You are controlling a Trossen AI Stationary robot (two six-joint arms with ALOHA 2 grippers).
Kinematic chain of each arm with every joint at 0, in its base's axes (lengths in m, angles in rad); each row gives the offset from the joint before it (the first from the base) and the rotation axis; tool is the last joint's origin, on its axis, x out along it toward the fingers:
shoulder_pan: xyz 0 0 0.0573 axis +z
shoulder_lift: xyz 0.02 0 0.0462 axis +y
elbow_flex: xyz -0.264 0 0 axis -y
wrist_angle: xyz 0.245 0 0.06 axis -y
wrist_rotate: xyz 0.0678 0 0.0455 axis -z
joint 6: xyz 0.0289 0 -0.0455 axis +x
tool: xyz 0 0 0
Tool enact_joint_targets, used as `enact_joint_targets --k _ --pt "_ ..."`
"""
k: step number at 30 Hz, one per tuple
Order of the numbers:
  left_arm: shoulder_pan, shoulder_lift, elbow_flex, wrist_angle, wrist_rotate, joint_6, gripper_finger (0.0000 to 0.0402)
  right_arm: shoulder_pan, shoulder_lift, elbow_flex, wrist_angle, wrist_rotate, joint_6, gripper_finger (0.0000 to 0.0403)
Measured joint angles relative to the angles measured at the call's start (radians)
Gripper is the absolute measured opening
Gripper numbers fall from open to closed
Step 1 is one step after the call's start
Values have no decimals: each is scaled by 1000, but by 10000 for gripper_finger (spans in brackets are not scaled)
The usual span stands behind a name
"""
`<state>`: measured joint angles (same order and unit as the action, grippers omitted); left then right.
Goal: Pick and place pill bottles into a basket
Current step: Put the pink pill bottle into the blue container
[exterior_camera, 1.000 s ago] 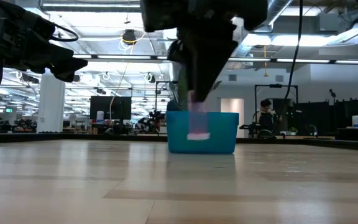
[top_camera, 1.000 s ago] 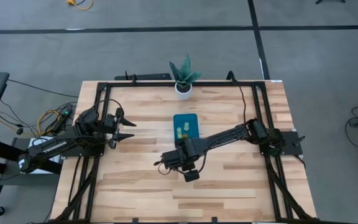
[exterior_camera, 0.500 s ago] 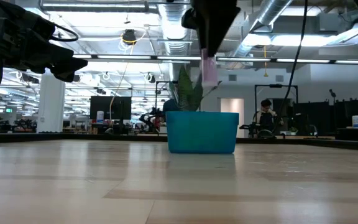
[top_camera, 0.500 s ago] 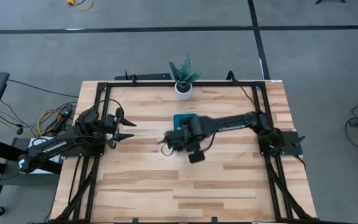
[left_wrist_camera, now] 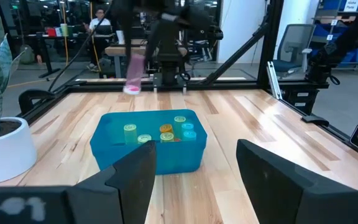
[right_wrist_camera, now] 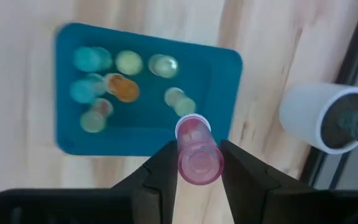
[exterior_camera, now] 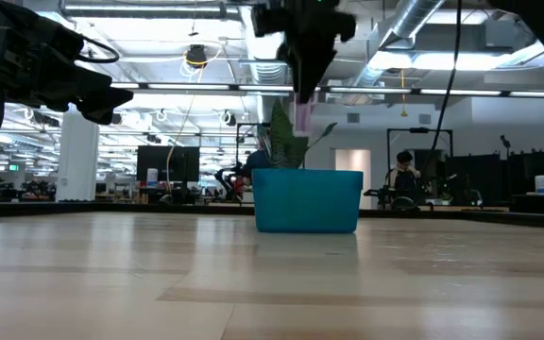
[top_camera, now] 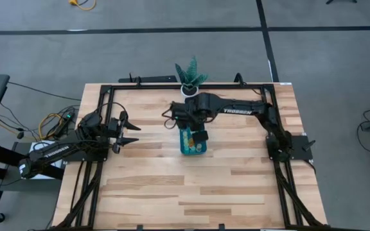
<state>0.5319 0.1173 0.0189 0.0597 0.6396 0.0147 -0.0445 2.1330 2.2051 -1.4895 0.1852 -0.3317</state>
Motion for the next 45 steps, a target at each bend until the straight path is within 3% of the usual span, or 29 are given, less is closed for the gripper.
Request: enact_joint_targets --k 13,45 --pt "0 0 0 0 0 0 213 -43 1 -139 83 -116 -11 103" --pt "0 0 0 0 0 0 213 -34 1 -414 313 -137 -10 103"
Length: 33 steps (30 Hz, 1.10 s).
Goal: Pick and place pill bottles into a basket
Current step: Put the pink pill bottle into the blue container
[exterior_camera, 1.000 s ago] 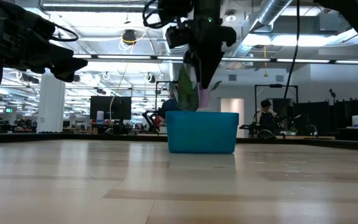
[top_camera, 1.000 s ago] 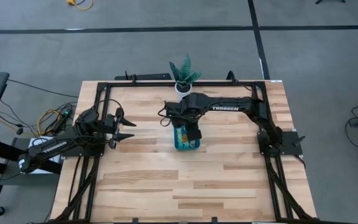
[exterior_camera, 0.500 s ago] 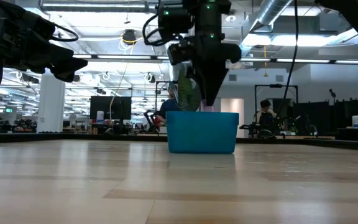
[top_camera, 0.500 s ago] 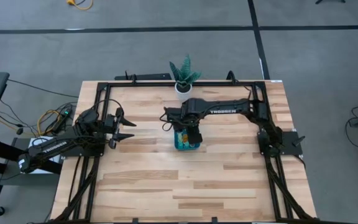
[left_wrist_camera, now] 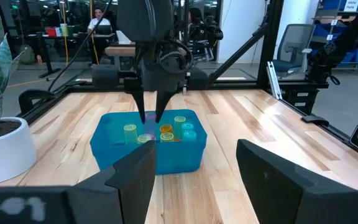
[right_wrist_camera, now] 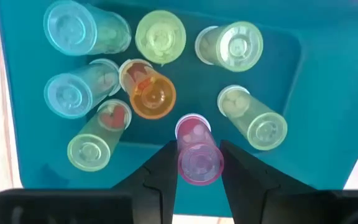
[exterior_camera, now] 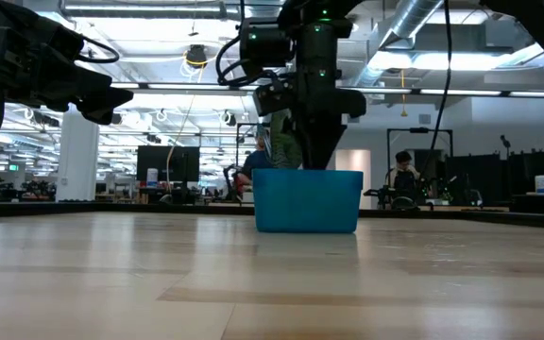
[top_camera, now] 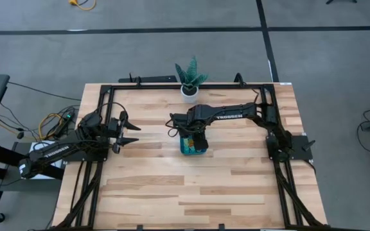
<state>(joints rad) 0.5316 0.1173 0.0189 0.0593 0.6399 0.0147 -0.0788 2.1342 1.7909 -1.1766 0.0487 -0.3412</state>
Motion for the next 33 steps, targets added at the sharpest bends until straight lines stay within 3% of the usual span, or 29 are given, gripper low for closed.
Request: enact_joint_targets --k 33 --pt "0 0 0 0 0 0 213 0 0 -4 11 -26 19 103"
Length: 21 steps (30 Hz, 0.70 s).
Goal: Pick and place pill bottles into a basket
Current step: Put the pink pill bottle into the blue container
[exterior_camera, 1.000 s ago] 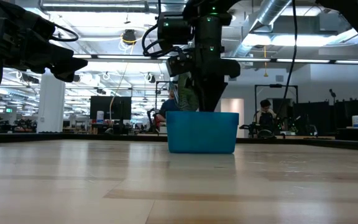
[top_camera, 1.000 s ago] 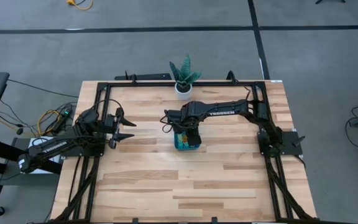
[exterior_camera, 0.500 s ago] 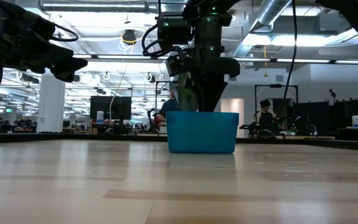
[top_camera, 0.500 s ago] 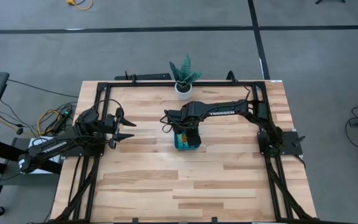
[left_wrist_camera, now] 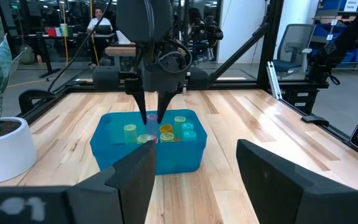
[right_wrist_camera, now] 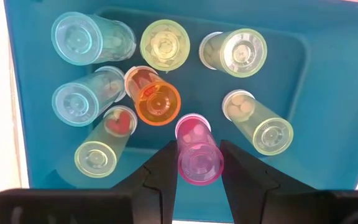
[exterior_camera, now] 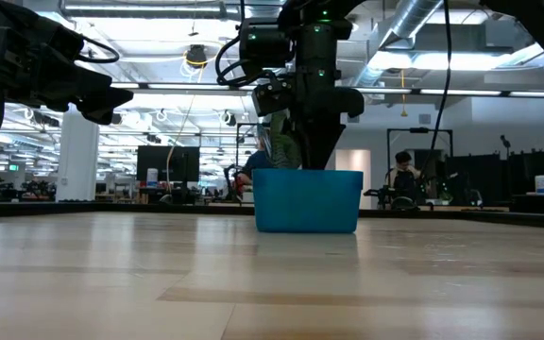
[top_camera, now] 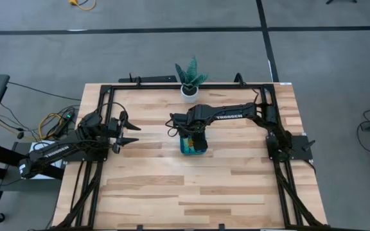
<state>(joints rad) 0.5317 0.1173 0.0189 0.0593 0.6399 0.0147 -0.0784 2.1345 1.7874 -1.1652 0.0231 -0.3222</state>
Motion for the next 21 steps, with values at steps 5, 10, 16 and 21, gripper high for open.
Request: enact_joint_targets --k 5,10,16,21 --pt "0 0 0 0 0 0 213 0 0 0 0 0 0 103" --pt "0 0 0 0 0 0 213 0 0 0 0 -1 0 105" --pt "0 0 0 0 0 0 213 0 0 -1 4 0 0 144" --pt "0 0 0 0 0 0 213 0 0 -6 11 1 0 174"
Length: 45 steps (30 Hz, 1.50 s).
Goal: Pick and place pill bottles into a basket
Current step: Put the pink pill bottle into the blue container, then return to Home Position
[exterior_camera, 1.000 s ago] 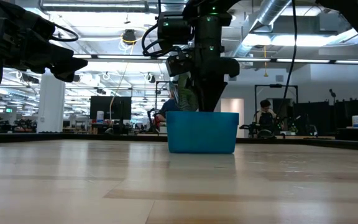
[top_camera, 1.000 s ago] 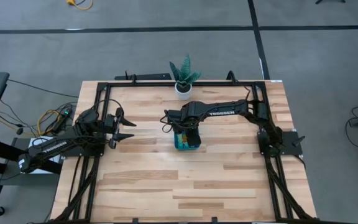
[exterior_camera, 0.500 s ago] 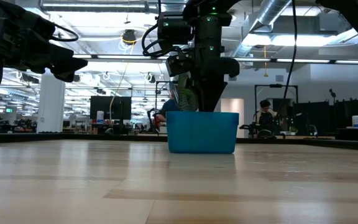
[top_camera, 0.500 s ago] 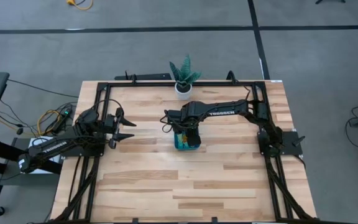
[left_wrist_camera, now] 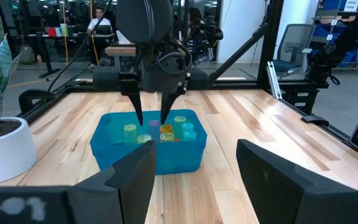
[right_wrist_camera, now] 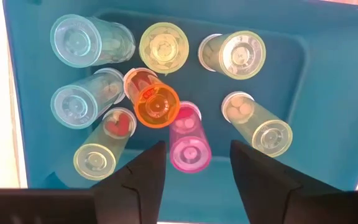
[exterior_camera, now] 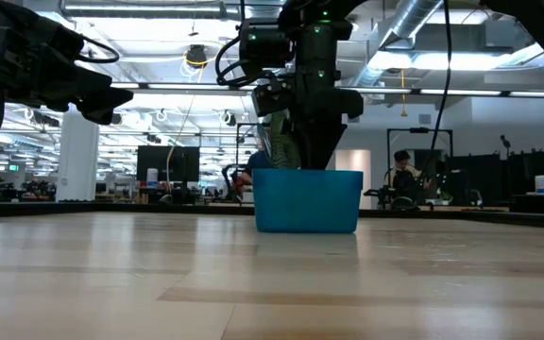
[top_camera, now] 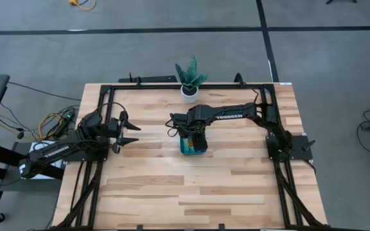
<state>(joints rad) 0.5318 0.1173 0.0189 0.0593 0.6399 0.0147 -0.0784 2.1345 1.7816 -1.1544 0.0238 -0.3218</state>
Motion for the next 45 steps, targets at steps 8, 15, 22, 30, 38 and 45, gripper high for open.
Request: enact_joint_targets --k 8,15,22,30,38,45 --pt "0 0 0 0 0 0 213 0 -1 -22 -3 1 0 186" --pt "0 0 0 0 0 0 213 -1 -100 -21 -26 9 0 180" --pt "0 0 0 0 0 0 213 25 -289 -21 -135 9 143 171" --pt "0 0 0 0 0 0 213 160 -513 -22 -257 38 476 164" --pt "0 0 0 0 0 0 213 463 -934 -310 259 534 399 170" --pt "0 0 0 0 0 0 213 480 -1274 -836 852 502 237 167"
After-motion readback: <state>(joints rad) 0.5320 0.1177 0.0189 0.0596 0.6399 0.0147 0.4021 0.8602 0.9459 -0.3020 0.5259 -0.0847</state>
